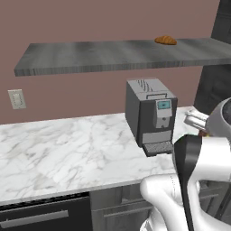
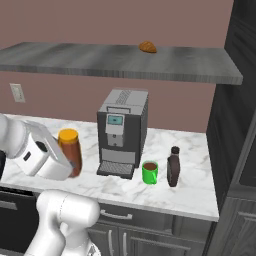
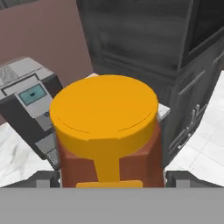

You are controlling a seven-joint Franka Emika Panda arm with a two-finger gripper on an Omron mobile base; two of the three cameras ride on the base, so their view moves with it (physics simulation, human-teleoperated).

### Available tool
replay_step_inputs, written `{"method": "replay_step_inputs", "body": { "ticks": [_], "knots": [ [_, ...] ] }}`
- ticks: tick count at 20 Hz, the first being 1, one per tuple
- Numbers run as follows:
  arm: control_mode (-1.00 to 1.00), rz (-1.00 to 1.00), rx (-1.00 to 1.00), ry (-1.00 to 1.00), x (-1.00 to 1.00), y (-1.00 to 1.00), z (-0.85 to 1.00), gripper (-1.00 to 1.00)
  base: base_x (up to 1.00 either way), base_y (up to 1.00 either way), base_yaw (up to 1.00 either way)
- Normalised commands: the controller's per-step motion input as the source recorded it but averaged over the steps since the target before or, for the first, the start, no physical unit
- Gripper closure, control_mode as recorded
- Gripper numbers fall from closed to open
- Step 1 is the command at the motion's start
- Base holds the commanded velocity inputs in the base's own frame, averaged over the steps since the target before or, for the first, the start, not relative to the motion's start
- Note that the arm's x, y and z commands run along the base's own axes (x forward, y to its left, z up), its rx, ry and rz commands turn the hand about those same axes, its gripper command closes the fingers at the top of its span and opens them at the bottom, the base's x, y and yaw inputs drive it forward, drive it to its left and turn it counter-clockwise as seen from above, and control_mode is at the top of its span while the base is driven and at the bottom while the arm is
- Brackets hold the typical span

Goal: Pick the syrup bottle and honey bottle from the shelves and place them next to the mug.

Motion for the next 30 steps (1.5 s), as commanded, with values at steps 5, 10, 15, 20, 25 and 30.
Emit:
{"method": "replay_step_inputs", "body": {
  "ticks": [5, 10, 15, 20, 25, 30],
  "knots": [
    [-1.0, -0.15, -0.04, 0.0, 0.08, -0.05, -0.25, 1.0, 0.0, 0.0, 0.0],
    [-1.0, -0.13, -0.03, 0.0, 0.15, -0.04, -0.24, 1.0, 0.0, 0.0, 0.0],
    [-1.0, -0.1, -0.04, 0.0, 0.32, -0.15, -0.31, 1.0, 0.0, 0.0, 0.0],
    [-1.0, -0.03, -0.02, 0.0, 0.32, -0.25, -0.3, 1.0, 0.0, 0.0, 0.0],
    [-1.0, 0.01, 0.0, -0.01, 0.1, -0.37, -0.24, 1.0, 0.0, 0.0, 0.0],
    [-1.0, 0.2, 0.0, -0.03, 0.0, -0.54, -0.11, 1.0, 0.0, 0.0, 0.0]
  ]
}}
